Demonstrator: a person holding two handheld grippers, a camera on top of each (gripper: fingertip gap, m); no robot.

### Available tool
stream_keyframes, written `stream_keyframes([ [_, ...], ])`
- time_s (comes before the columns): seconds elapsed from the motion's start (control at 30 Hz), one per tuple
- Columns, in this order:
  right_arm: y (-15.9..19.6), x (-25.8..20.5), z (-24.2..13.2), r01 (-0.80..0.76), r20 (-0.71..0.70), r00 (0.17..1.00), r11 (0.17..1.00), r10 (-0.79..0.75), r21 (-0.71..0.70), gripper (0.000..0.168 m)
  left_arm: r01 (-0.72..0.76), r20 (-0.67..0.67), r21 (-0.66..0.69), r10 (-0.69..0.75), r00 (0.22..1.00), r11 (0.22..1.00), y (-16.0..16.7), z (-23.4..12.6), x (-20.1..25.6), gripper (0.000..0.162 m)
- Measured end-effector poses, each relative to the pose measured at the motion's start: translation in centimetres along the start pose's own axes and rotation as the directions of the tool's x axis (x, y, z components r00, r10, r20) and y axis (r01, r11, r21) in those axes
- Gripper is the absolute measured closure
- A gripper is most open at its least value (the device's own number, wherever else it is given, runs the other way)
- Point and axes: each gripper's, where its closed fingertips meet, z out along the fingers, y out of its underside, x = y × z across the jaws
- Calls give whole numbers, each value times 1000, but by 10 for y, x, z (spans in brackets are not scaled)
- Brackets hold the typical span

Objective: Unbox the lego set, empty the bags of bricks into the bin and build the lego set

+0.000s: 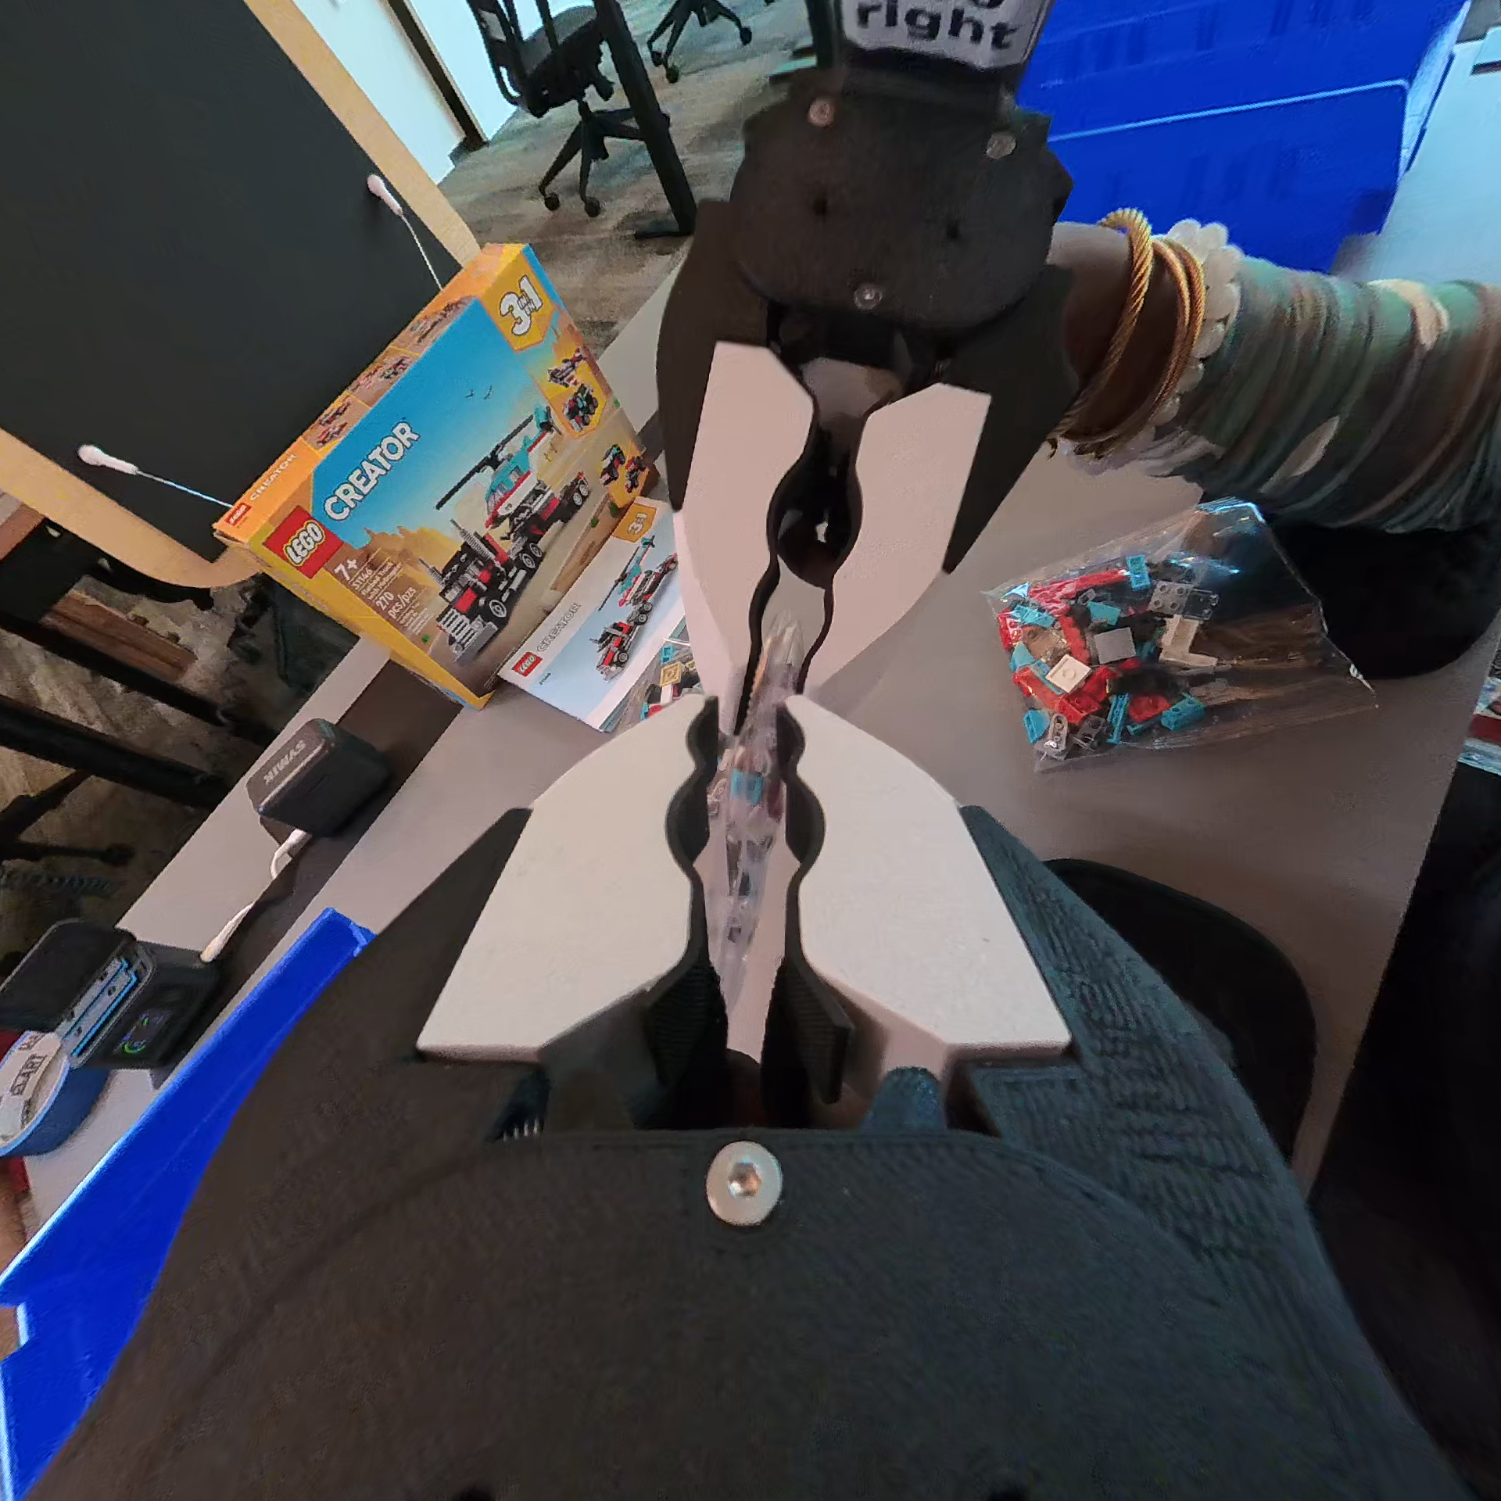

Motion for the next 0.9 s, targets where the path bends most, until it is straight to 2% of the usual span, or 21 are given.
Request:
stream_keyframes([
  [0.13,0,-1,-1,43,-11,999,999,-43,-17,156,-2,-42,15,2,999,1000,2,1,6,159],
  [0.2,-4,2,-3,36,-29,999,999,-36,8,156,-28,-17,55,29,999,998,-1,0,5,162],
  [0.3,-14,5,-10,-47,-24,998,995,49,91,156,-101,60,101,95,994,990,-7,-6,2,162],
  [0.4,-27,6,-19,-139,32,990,969,135,203,156,-135,109,79,126,986,988,-6,-10,-1,162],
  [0.6,-34,3,-21,-203,97,978,940,183,273,158,-111,72,91,105,992,990,-3,-11,2,162],
  [0.7,-36,2,-22,-222,127,973,928,191,300,166,-75,40,116,70,997,990,-5,-11,4,162],
  [0.9,-37,2,-23,-215,140,974,923,179,319,168,27,-28,152,-23,999,988,-5,-10,6,162],
])
